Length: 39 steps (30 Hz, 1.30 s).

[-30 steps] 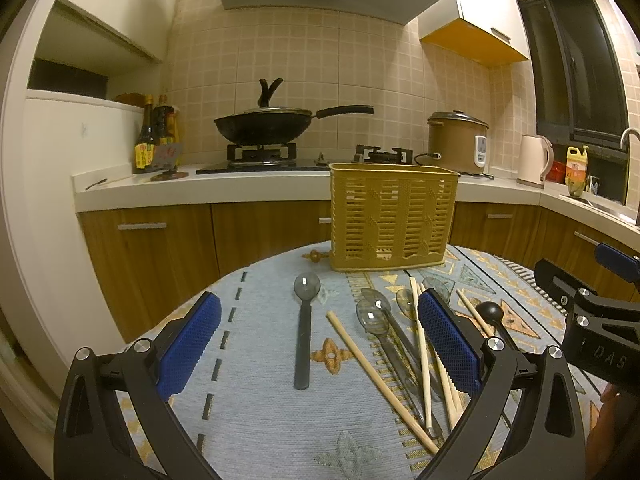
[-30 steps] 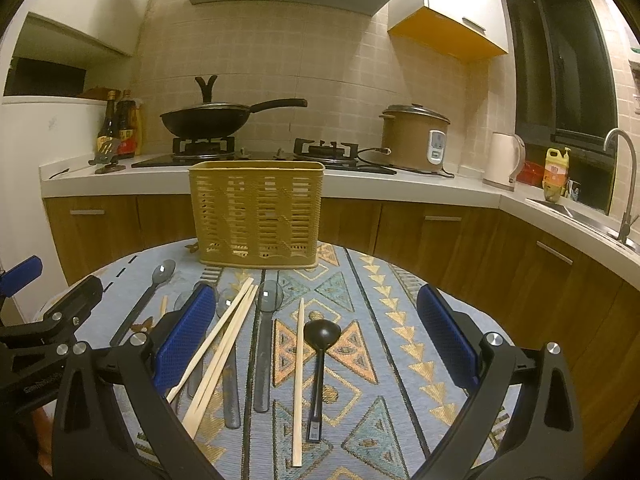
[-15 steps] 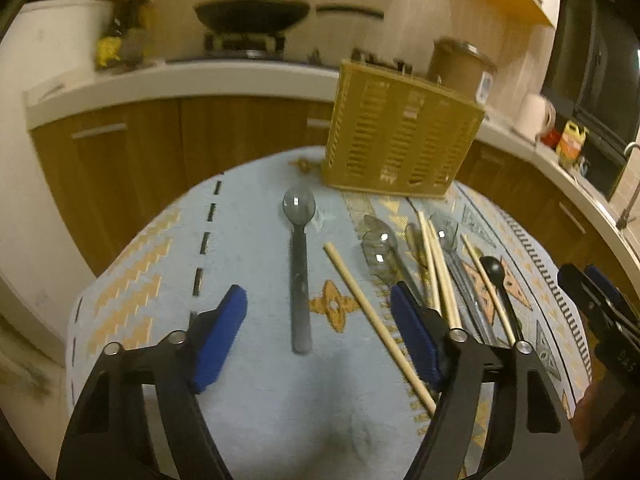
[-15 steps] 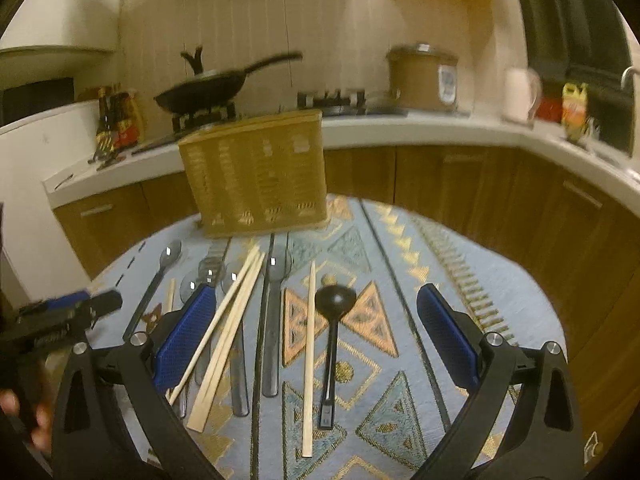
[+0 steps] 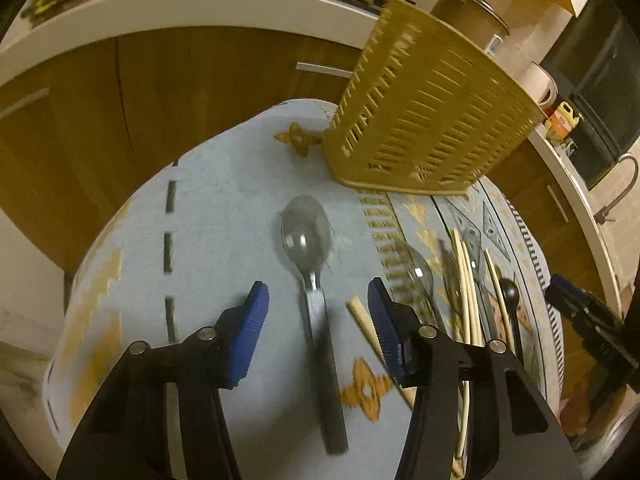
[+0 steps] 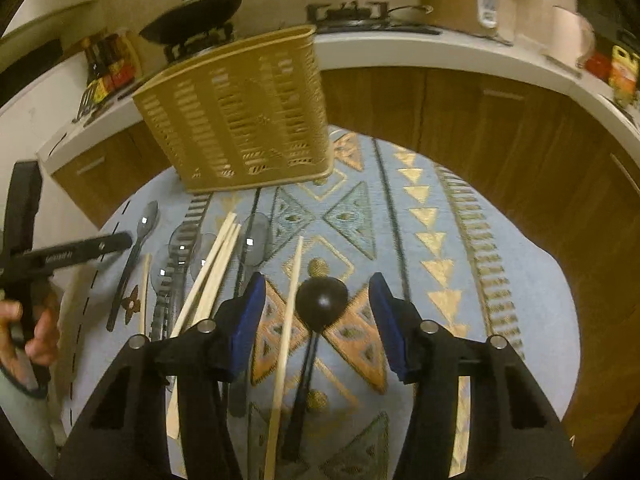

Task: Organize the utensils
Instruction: 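Lower the left gripper onto the metal spoon and close on its handle, then lift the metal spoon with the left gripper over the tan caddy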

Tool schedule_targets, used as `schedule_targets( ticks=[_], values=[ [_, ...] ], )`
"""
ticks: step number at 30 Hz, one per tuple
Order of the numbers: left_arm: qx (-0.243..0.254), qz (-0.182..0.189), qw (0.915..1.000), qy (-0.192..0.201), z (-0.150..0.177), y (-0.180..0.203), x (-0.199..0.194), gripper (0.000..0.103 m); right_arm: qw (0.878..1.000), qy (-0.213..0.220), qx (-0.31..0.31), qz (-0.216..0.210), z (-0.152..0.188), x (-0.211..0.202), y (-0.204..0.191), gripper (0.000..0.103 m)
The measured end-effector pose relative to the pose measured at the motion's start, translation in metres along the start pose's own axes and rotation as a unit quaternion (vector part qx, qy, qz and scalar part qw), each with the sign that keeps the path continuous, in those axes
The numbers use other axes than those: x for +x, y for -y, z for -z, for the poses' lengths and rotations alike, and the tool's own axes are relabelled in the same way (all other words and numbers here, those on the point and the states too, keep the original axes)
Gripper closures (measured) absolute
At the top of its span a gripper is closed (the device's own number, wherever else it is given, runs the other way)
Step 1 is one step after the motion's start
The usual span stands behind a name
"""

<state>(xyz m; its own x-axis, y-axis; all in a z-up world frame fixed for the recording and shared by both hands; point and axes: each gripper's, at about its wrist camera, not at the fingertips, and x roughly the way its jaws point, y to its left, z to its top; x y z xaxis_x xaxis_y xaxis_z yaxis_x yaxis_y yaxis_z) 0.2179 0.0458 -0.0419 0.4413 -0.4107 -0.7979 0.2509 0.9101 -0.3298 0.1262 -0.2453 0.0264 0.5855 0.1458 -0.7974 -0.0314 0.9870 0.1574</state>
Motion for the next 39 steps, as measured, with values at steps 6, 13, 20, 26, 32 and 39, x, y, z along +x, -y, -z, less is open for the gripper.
schedule_targets(
  ticks=[6, 13, 20, 26, 32, 39],
  values=[
    [0.011, -0.041, 0.9991, -0.007, -0.024, 0.001, 0.016, 0.054, 0.999, -0.034, -0.021, -0.015, -0.010, 0.023, -0.009, 0.053],
    [0.036, -0.073, 0.9965, -0.017, -0.034, 0.018, 0.036, 0.054, 0.997, -0.062, -0.031, -0.024, -0.013, 0.040, -0.011, 0.053],
    [0.058, -0.117, 0.9915, -0.008, -0.038, 0.031, 0.042, 0.072, 0.995, -0.072, -0.055, -0.031, -0.017, 0.046, -0.027, 0.053],
    [0.051, -0.103, 0.9934, 0.001, -0.036, 0.031, 0.037, 0.072, 0.992, -0.084, -0.090, -0.016, -0.019, 0.061, -0.045, 0.053],
    [0.047, -0.089, 0.9949, 0.009, -0.029, 0.022, 0.030, 0.072, 0.988, -0.092, -0.126, 0.009, -0.023, 0.078, -0.063, 0.053],
    [0.057, -0.088, 0.9944, 0.010, -0.025, 0.023, 0.028, 0.072, 0.981, -0.099, -0.165, 0.019, -0.023, 0.091, -0.085, 0.065]
  ],
)
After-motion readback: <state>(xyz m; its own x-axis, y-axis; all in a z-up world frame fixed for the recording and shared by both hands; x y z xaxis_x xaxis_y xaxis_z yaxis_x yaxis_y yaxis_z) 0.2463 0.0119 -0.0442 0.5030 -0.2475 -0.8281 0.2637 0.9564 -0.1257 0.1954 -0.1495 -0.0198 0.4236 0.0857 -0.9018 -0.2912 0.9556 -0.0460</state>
